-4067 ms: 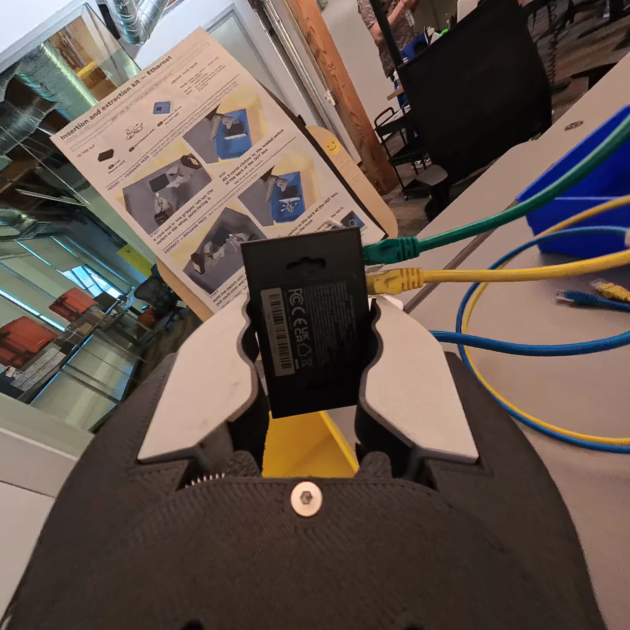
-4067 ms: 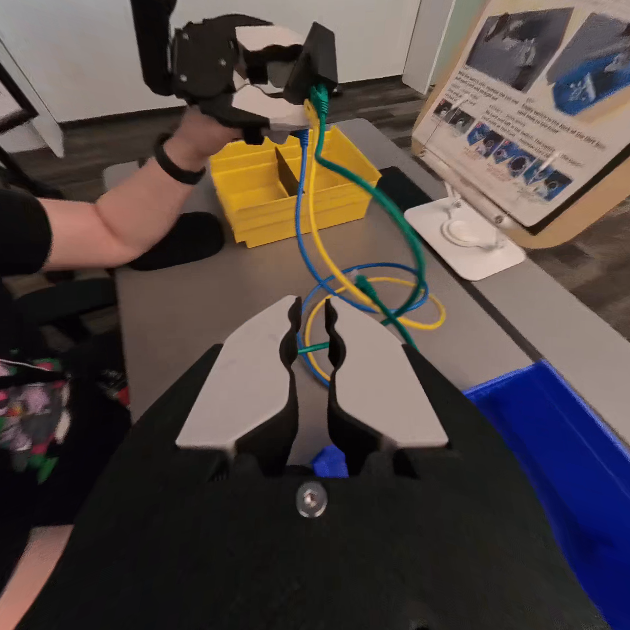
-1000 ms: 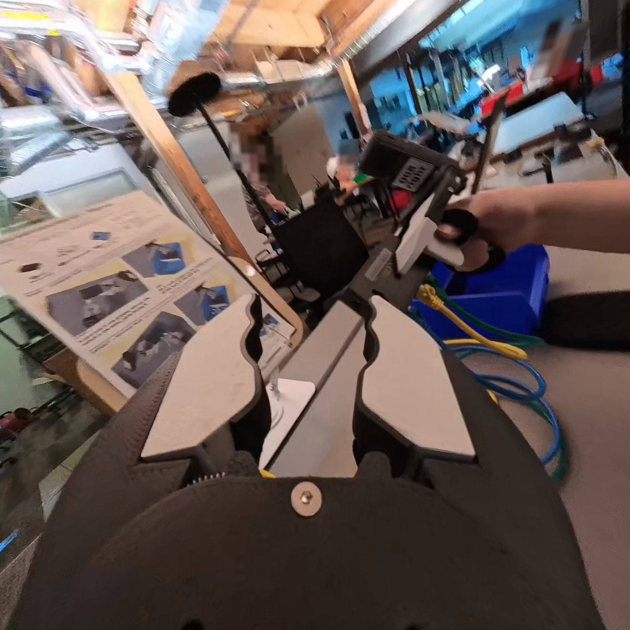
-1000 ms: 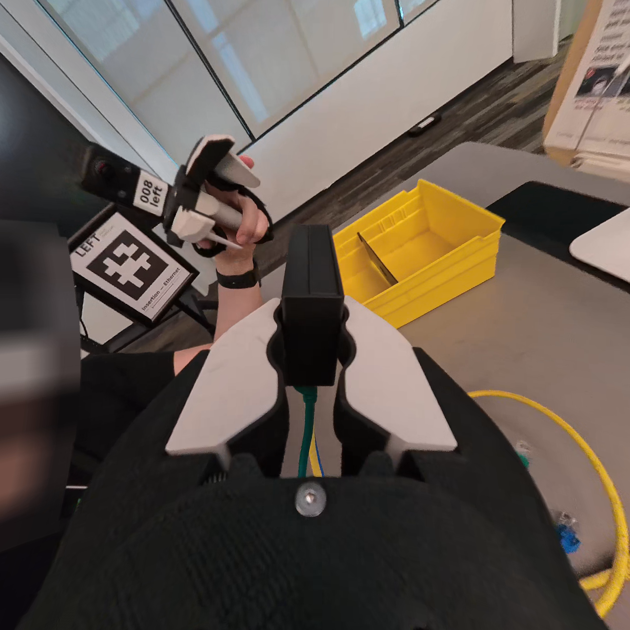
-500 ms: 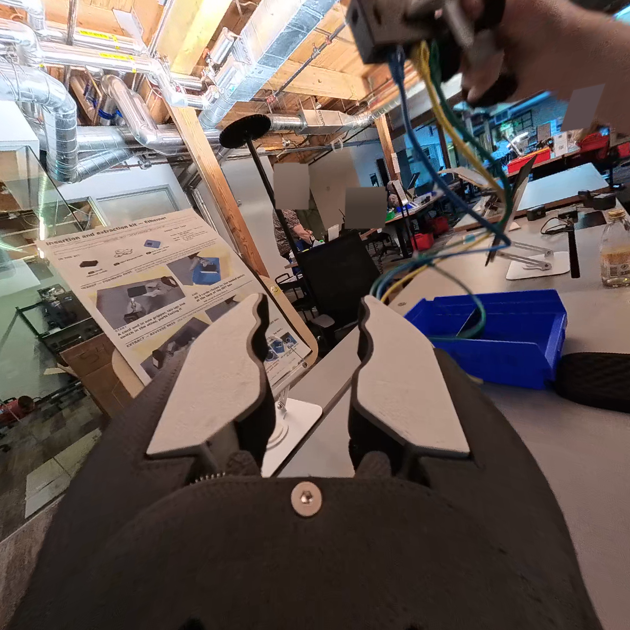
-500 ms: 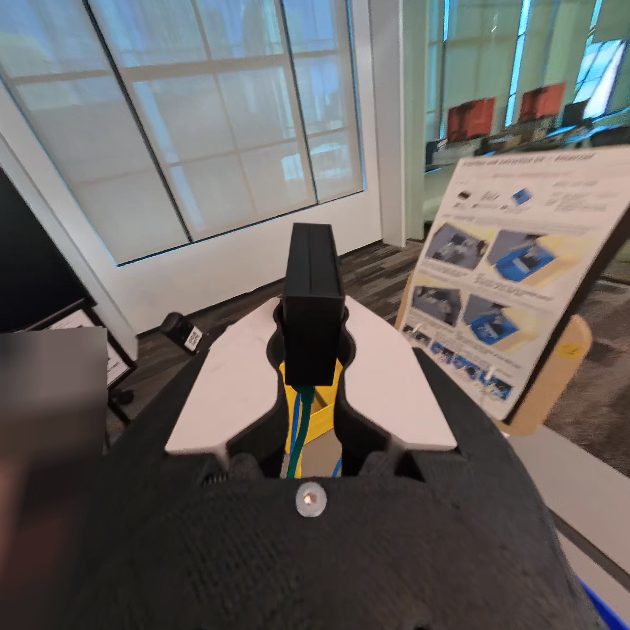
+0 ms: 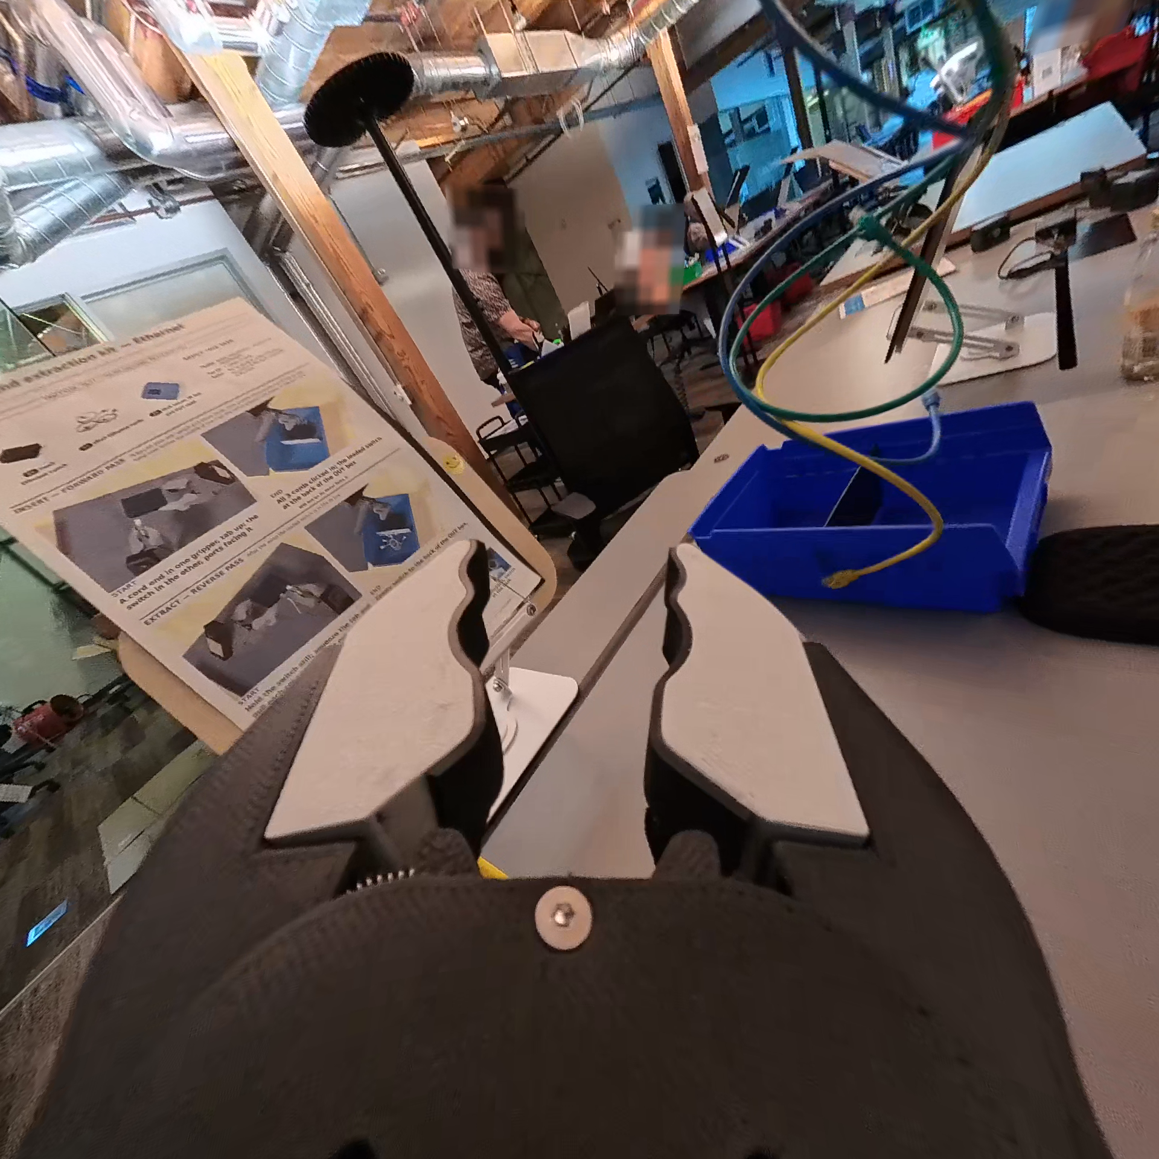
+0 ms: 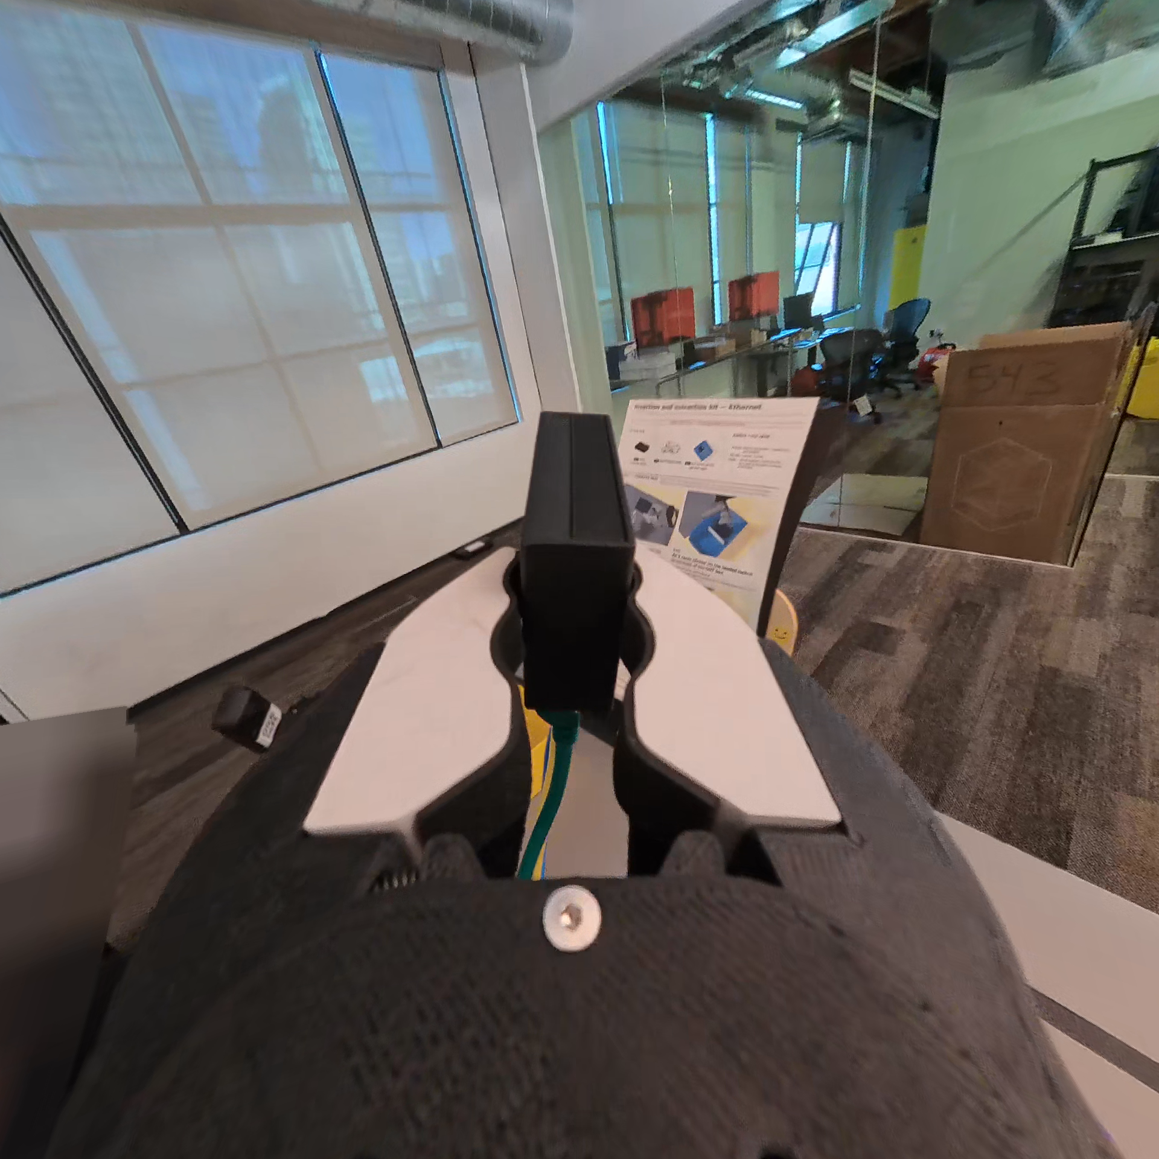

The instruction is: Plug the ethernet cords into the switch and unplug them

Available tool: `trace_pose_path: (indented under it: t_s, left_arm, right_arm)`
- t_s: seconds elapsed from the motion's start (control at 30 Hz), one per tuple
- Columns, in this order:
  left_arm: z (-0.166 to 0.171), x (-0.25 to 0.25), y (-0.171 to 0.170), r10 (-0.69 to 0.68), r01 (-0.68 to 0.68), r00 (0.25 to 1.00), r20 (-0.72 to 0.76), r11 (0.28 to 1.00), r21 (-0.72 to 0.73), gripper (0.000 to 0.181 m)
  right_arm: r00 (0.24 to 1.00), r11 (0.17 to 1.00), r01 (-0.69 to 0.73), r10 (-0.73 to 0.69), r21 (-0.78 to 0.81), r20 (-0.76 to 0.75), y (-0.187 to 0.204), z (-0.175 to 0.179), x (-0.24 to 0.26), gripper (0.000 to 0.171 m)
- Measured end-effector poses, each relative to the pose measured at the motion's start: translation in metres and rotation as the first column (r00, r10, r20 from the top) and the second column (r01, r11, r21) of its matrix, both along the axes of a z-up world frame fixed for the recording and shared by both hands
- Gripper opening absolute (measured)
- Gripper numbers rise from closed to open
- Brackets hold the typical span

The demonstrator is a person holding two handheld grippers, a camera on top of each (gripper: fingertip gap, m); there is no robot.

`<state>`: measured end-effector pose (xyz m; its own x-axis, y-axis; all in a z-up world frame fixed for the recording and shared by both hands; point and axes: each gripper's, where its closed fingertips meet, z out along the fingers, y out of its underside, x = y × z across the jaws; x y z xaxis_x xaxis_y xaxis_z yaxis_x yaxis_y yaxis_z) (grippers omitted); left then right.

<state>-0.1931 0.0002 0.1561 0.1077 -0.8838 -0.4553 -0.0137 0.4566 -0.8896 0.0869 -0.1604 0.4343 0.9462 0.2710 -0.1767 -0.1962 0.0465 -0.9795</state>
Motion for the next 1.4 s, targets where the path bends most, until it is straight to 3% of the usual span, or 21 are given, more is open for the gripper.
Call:
trace_pose_path:
  t_s: [0.3,0.43,0.57,0.73,0.87,0.97,1.4]
  left_arm:
    - [-0.012,0.011,0.001,0.011,-0.010,0.998,-0.056,1.000,0.014,0.055]
    - [-0.012,0.011,0.000,0.021,-0.019,0.998,-0.063,0.999,0.032,0.055]
    - [-0.014,0.015,-0.007,-0.001,0.003,0.997,-0.072,0.999,0.035,0.055]
    - [-0.016,0.017,-0.010,-0.001,0.005,0.996,-0.086,0.999,0.052,0.055]
    - [-0.016,0.017,-0.010,-0.008,0.012,0.996,-0.088,0.999,0.042,0.056]
    - [-0.016,0.016,-0.008,-0.005,0.009,0.996,-0.088,0.999,0.040,0.055]
    - [-0.018,0.015,-0.006,0.005,0.000,0.995,-0.103,0.999,0.049,0.055]
  right_arm:
    - [0.995,0.990,0.060,-0.070,0.130,0.072,-0.016,0.079,-0.019,0.029]
    - [0.990,0.989,0.093,-0.104,0.117,0.092,-0.019,0.085,-0.019,0.028]
    - [0.985,0.988,0.148,-0.151,0.042,0.088,-0.017,0.058,0.000,0.029]
    - [0.972,0.968,0.222,-0.212,-0.113,0.098,-0.007,-0.008,0.035,0.028]
    - [0.975,0.958,0.221,-0.215,-0.183,0.054,0.002,-0.054,0.052,0.028]
    - [0.979,0.963,0.202,-0.200,-0.176,0.033,0.007,-0.066,0.055,0.028]
    - [0.958,0.969,0.245,-0.247,0.035,0.148,-0.007,0.036,0.014,0.028]
